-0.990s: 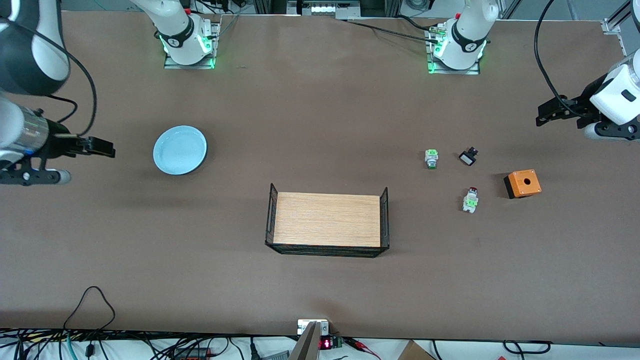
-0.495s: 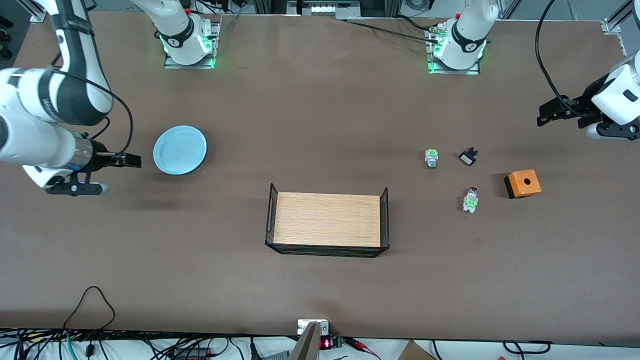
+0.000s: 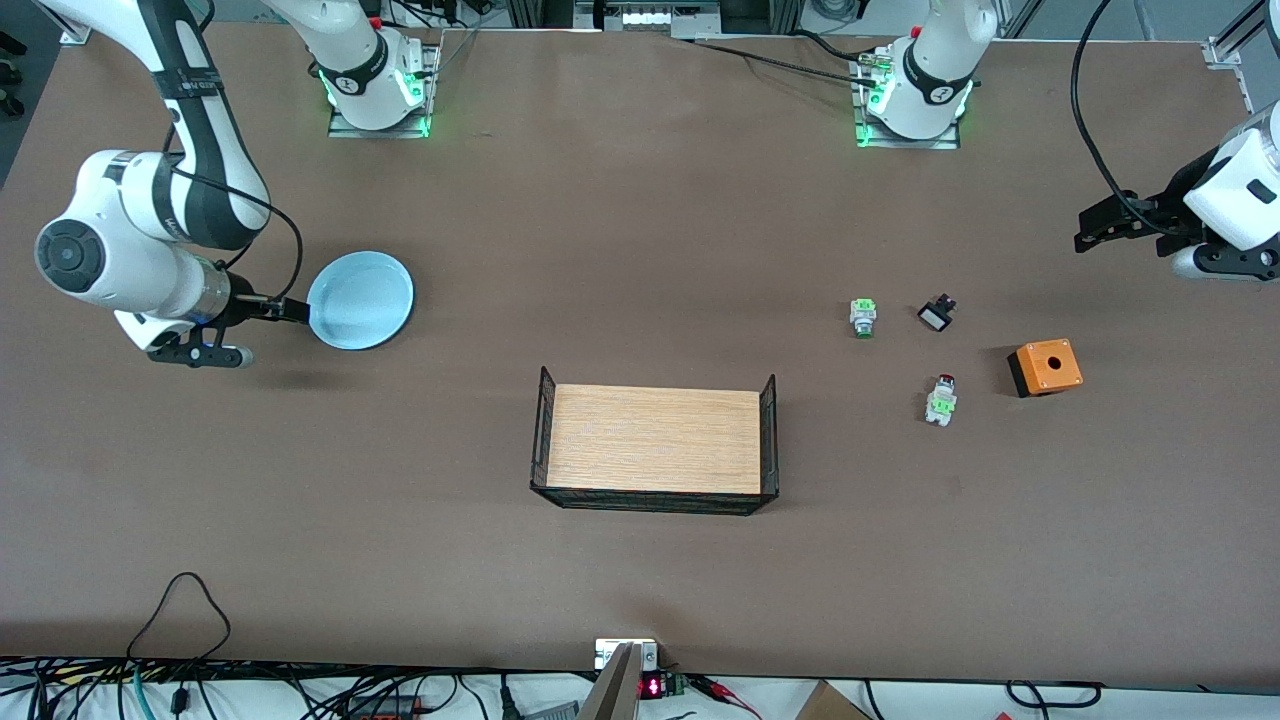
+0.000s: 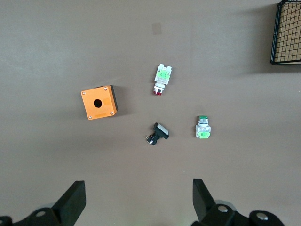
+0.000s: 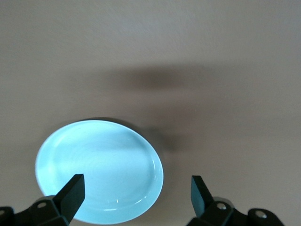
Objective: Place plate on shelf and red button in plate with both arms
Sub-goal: 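Move the right gripper down to the rim of the blue plate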
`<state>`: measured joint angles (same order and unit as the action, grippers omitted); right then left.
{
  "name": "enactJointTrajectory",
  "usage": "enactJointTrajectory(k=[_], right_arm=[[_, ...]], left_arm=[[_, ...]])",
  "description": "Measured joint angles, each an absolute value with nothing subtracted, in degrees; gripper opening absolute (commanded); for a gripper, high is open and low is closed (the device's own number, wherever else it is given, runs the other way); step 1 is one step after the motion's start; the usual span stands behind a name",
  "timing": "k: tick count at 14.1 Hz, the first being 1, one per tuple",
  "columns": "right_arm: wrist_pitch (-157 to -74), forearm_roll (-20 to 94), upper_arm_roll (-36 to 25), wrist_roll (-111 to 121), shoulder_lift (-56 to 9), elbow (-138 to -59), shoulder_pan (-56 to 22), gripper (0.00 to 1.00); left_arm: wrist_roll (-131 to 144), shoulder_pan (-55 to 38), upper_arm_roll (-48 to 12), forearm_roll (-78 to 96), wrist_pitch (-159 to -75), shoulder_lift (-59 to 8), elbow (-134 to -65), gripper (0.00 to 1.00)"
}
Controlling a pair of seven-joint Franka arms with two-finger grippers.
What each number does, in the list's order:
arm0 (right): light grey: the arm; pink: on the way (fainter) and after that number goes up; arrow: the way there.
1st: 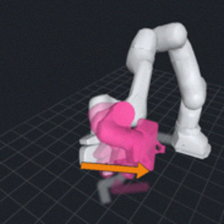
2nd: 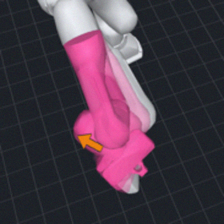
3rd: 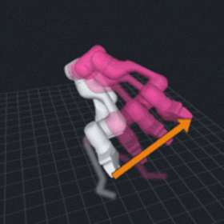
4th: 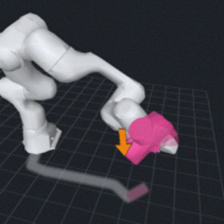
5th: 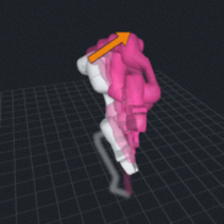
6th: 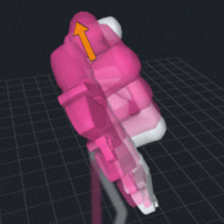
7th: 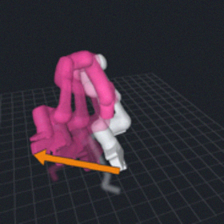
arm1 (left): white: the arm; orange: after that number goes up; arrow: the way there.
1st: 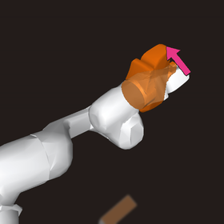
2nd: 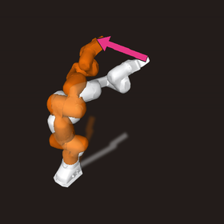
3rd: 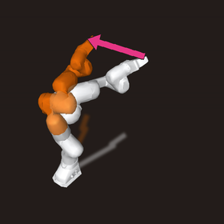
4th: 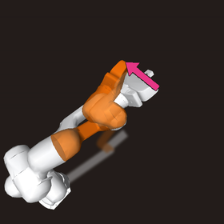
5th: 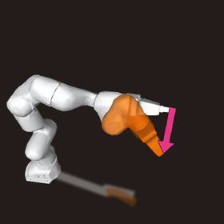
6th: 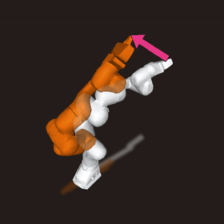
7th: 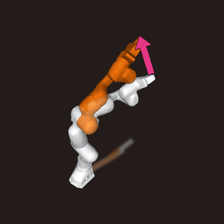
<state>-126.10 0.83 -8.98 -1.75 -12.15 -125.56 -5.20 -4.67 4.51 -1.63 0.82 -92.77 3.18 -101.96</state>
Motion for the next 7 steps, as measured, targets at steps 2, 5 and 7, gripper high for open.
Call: enactJointTrajectory(k=[2,5,7], right_arm=[[-128.81,0.83,-8.98,-3.41,-12.15,-128.15,-4.89,1.0],[-129.82,0.84,-8.98,-4.24,-12.23,-130.07,-4.51,1.0],[-129.86,0.84,-8.98,-4.28,-12.53,-130.69,-4.43,1.0]], left_arm=[[-4.67,4.51,-1.62,0.83,-92.77,3.18,-101.96,1.0],[-4.67,4.52,-1.62,0.82,-92.77,3.18,-101.96,1.0],[-4.67,4.52,-1.62,0.82,-92.77,3.18,-101.96,1.0]])
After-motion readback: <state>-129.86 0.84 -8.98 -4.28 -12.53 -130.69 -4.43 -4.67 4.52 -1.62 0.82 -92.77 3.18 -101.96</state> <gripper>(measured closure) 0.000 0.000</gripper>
